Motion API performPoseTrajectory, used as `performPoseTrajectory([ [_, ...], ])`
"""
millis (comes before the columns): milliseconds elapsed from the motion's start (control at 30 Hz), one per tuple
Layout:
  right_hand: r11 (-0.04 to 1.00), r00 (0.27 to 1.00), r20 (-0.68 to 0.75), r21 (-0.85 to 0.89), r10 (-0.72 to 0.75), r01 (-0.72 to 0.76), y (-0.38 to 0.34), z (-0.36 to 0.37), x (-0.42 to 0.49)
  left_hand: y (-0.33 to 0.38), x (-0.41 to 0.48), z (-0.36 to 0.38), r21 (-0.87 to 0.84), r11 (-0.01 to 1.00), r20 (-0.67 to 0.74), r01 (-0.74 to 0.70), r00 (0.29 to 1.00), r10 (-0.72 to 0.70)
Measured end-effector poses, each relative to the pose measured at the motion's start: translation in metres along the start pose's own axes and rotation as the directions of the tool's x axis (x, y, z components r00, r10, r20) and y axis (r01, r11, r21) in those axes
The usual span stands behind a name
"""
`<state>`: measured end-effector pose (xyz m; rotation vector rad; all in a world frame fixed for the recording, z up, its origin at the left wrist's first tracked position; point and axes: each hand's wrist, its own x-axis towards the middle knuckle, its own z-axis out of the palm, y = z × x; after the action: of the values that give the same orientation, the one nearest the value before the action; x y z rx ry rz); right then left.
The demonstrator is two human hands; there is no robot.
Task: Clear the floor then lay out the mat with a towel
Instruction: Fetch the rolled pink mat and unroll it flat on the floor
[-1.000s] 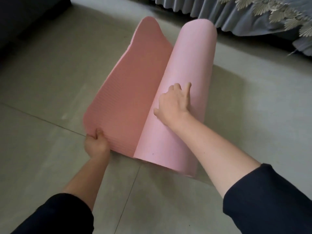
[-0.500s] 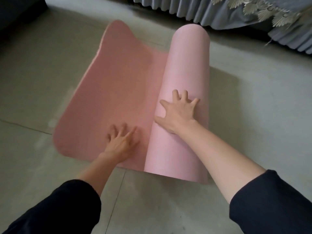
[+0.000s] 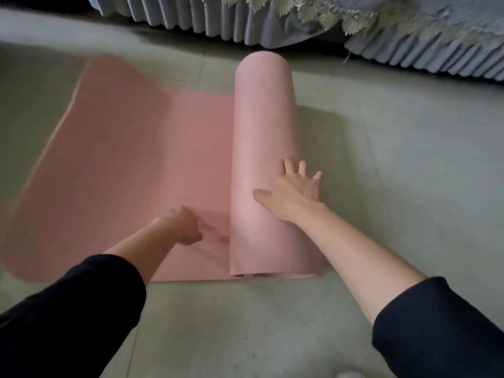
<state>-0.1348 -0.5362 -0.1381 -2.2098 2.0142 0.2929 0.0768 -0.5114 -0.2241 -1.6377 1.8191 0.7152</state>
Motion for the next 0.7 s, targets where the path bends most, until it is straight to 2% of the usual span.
performPoseTrajectory([
  [100,0.981,0.984,0.064,0.092,0.165,-0.171,0.044,0.003,-0.007,0.052,-0.006,-0.011,-0.153,0.971,-0.106,-0.182,0.980,0.167],
  [233,0.976,0.975,-0.073,0.087,0.208,-0.202,0.107,0.007,-0.023,0.106,-0.017,-0.022,-0.359,0.893,-0.081,-0.271,0.962,0.259],
  [267,0.978,0.970,-0.153,0.123,0.187,-0.169,0.120,0.008,-0.025,0.120,-0.018,-0.027,-0.381,0.875,-0.086,-0.298,0.954,0.287],
  [333,0.954,0.957,-0.280,0.300,0.076,0.012,0.130,0.011,-0.024,0.138,-0.020,-0.037,-0.381,0.850,-0.113,-0.364,0.931,0.348],
  [400,0.882,0.966,-0.255,0.448,-0.031,0.147,0.133,0.016,-0.024,0.156,-0.022,-0.048,-0.360,0.827,-0.160,-0.432,0.902,0.401],
  [433,0.880,0.977,-0.208,0.454,-0.048,0.140,0.137,0.021,-0.026,0.164,-0.023,-0.052,-0.341,0.819,-0.192,-0.462,0.887,0.421],
  [500,0.934,0.991,-0.135,0.356,0.012,0.037,0.162,0.032,-0.027,0.183,-0.020,-0.060,-0.298,0.815,-0.237,-0.496,0.866,0.440],
  [567,0.951,0.972,-0.168,0.288,0.163,-0.109,0.191,0.036,-0.028,0.194,-0.014,-0.064,-0.285,0.833,-0.244,-0.474,0.876,0.415],
  [667,0.889,0.875,-0.227,0.279,0.428,-0.362,0.230,0.032,-0.022,0.225,0.002,-0.066,-0.325,0.861,-0.164,-0.391,0.920,0.355],
  [700,0.871,0.851,-0.260,0.325,0.456,-0.367,0.241,0.031,-0.019,0.244,0.008,-0.066,-0.338,0.854,-0.151,-0.395,0.919,0.365],
])
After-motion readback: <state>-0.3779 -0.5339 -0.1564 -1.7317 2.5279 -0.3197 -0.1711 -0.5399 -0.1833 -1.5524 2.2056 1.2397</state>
